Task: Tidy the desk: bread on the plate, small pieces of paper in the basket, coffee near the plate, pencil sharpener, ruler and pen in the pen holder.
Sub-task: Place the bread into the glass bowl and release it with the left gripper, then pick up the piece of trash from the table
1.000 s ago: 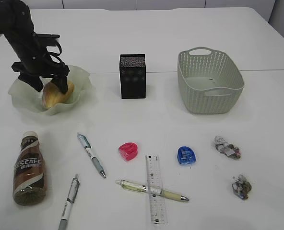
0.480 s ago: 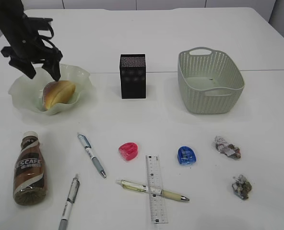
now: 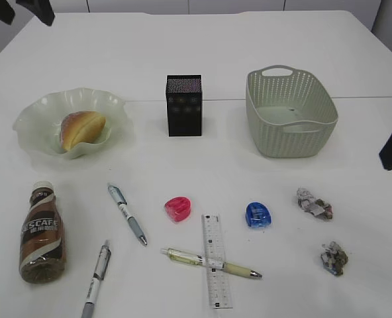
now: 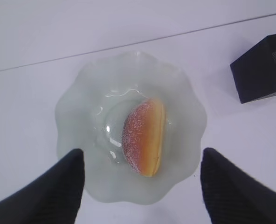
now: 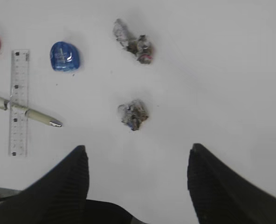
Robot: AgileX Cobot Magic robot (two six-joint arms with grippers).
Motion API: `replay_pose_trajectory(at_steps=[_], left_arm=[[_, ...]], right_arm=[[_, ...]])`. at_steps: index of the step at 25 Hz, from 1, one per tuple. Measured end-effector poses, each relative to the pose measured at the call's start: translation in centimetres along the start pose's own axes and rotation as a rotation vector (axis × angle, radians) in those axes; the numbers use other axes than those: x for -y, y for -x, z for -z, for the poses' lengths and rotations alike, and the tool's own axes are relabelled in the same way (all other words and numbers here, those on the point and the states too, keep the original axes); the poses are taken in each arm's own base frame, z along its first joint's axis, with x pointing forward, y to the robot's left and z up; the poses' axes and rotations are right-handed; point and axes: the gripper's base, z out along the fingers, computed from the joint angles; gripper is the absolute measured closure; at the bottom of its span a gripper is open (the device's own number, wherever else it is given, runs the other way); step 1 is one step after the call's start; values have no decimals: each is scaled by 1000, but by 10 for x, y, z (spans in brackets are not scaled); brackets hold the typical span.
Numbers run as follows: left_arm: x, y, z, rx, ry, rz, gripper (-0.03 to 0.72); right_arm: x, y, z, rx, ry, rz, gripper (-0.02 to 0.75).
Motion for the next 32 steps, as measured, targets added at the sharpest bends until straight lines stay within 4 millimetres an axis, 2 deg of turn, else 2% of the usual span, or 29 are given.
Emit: replay_pose_trajectory(at_steps=[3,9,12,16,18,22,27,32], left_arm=[[3,-2,33,41,1,-2,127],[3,-26,72,25,34,-12,129],[4,-38,98,42,49,-15,129],[9,-55,153,131,55,-5,129],[10,-65,179,178,59,2,129],[12,-88,217,239,81,3,129],[10,-118,244,269,138,-4,129],[5,-139,249,250,210,-5,129]], right_arm=[[-2,10,-23,-49,77,46,249],[-2,26,-63,-85,162,77,249],[-1,33,-72,-60,168,61,249],[1,43,-83,-20,169,53,249],[2,50,-89,-11,169,87,249],[0,66,-100,-15,133,203,249],[-20,88,-118,-46,26,415,249],[-34,88,-155,-167,-54,478,249]])
